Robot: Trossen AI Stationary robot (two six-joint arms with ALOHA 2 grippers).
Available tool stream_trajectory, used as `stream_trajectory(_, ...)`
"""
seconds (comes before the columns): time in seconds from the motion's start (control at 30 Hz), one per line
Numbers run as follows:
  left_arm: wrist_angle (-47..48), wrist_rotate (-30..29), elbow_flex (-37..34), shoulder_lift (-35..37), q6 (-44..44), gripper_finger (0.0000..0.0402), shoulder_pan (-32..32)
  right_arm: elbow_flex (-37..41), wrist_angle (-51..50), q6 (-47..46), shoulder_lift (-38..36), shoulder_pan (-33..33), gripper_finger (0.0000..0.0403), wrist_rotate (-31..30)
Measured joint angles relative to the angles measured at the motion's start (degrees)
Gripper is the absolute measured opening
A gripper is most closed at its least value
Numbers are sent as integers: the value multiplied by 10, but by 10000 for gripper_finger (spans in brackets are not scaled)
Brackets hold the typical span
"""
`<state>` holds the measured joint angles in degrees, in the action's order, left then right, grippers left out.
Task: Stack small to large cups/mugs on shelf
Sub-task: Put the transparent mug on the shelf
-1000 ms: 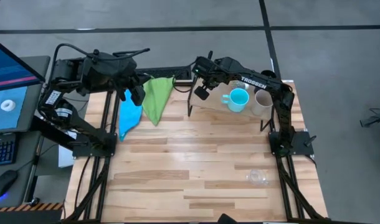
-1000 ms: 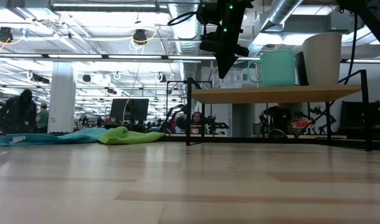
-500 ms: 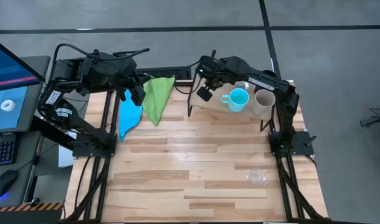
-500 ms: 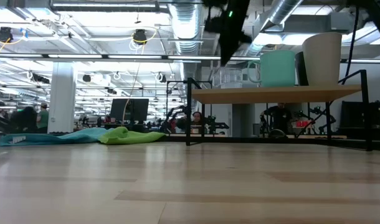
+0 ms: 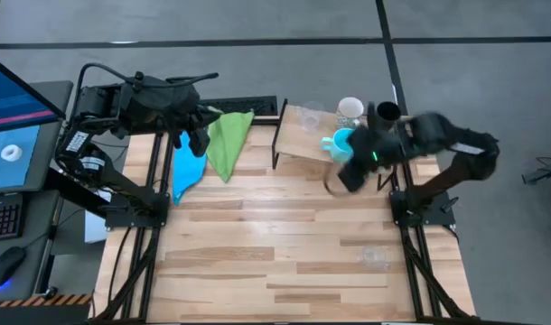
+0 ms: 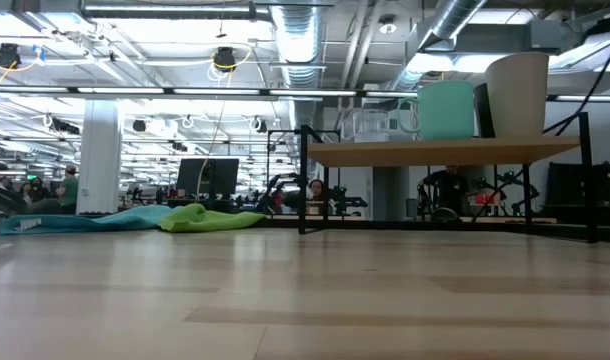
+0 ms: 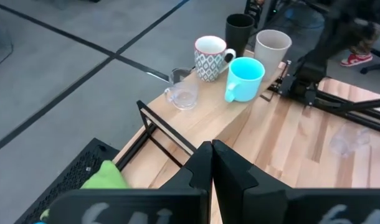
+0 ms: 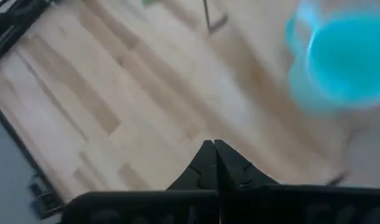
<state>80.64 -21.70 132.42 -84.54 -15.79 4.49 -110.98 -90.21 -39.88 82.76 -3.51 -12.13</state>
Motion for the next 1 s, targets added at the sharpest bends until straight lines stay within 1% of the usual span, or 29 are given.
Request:
stream_trajectory(0.1,-3,9,0,0,3,0,0,81,4,-154,-40,-97,3,-25)
stream_trajectory(0.17,-3,10,0,0,4,0,0,141,0,-256,-67,-160,6,-24)
stream_trajectory(0.3,-3,10,0,0,18,0,0,230,-1,-443,-95,-276,11,8)
stream_trajectory(0.43,-3,10,0,0,18,0,0,285,2,-575,-96,-357,11,55)
stream_trajectory(0.53,-3,21,0,0,19,0,0,317,3,-637,-84,-405,24,110)
stream_trajectory(0.63,-3,31,0,0,19,0,0,341,13,-678,-67,-435,56,155)
stream_trajectory(0.7,-3,33,0,0,19,0,0,359,32,-711,-66,-450,82,163)
stream_trajectory(0.87,-3,32,0,0,21,0,0,424,122,-774,-87,-476,147,164)
stream_trajectory(1.0,-2,35,0,0,30,4,0,476,173,-806,-94,-496,178,166)
